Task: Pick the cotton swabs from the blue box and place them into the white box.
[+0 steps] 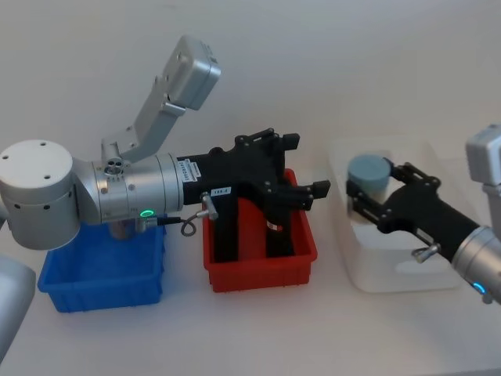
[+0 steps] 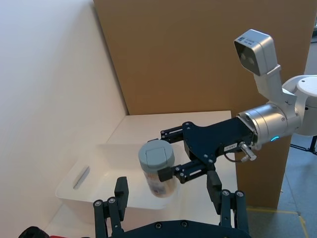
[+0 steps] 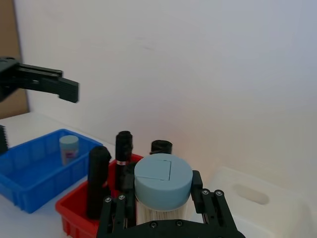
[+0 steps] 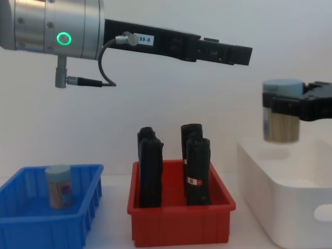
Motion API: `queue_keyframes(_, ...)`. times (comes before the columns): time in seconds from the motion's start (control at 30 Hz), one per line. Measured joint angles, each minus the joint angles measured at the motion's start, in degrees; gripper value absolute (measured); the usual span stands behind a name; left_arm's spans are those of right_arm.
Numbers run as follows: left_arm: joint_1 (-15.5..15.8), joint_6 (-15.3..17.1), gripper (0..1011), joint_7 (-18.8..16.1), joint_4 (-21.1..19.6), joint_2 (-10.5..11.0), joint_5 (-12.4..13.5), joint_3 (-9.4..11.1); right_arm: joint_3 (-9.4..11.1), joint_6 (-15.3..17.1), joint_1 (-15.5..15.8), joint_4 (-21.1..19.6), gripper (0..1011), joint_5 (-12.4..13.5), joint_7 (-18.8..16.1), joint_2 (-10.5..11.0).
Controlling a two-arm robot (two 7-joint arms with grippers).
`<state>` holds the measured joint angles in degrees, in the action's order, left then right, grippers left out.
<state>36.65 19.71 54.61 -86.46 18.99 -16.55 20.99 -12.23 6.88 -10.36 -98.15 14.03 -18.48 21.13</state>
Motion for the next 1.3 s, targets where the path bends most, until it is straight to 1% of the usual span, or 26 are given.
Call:
queue_keyframes(0.17,0.00,0.00,1004,0.00,0.00,0.00,0.00,0.00,1.08,-0.49,0.30,1.27,659,0.56,3.12,0.70)
queue_keyframes(0.23,0.00,0.00,1004,0.00,0.00,0.00,0.00,0.00,1.34,-0.66,0.32,1.66,659,0.66,3.94,0.82)
queue_keyframes(0.33,0.00,0.00,1004,0.00,0.00,0.00,0.00,0.00,1.96,-1.19,0.30,2.99,659,0.93,6.38,0.99)
queue_keyframes(0.43,0.00,0.00,1004,0.00,0.00,0.00,0.00,0.00,2.30,-1.61,0.14,4.05,659,1.15,7.94,0.99)
queue_keyframes(0.53,0.00,0.00,1004,0.00,0.00,0.00,0.00,0.00,2.76,-2.54,-0.39,6.26,659,1.59,10.42,0.72)
queue_keyframes(0.6,0.00,0.00,1004,0.00,0.00,0.00,0.00,0.00,2.89,-3.01,-0.70,7.26,659,1.83,11.35,0.54)
queue_keyframes(0.63,0.00,0.00,1004,0.00,0.00,0.00,0.00,0.00,3.02,-3.71,-1.09,8.48,659,2.15,12.32,0.30)
queue_keyframes(0.77,0.00,0.00,1004,0.00,0.00,0.00,0.00,0.00,3.15,-5.11,-2.11,11.22,659,2.74,13.67,-0.28)
queue_keyframes(0.83,0.00,0.00,1004,0.00,0.00,0.00,0.00,0.00,3.17,-6.72,-3.44,14.55,659,3.26,14.65,-1.06)
queue_keyframes(1.0,0.00,0.00,1004,0.00,0.00,0.00,0.00,0.00,3.11,-8.30,-4.95,18.16,659,3.71,15.37,-1.89)
queue_keyframes(1.07,0.00,0.00,1004,0.00,0.00,0.00,0.00,0.00,2.96,-9.24,-6.11,20.81,659,3.93,15.67,-2.58)
queue_keyframes(1.13,0.00,0.00,1004,0.00,0.00,0.00,0.00,0.00,2.86,-9.61,-6.65,22.07,662,3.99,15.74,-2.91)
queue_keyframes(1.23,0.00,0.00,1004,0.00,0.00,0.00,0.00,0.00,2.75,-10.36,-7.51,23.97,723,4.13,15.83,-3.38)
queue_keyframes(1.27,0.00,0.00,1003,0.00,0.00,0.00,0.00,0.00,2.71,-10.51,-7.76,24.52,723,4.16,15.83,-3.52)
queue_keyframes(1.3,0.00,0.00,1004,0.00,0.00,0.00,0.00,0.00,2.68,-10.72,-7.93,24.90,775,4.20,15.83,-3.63)
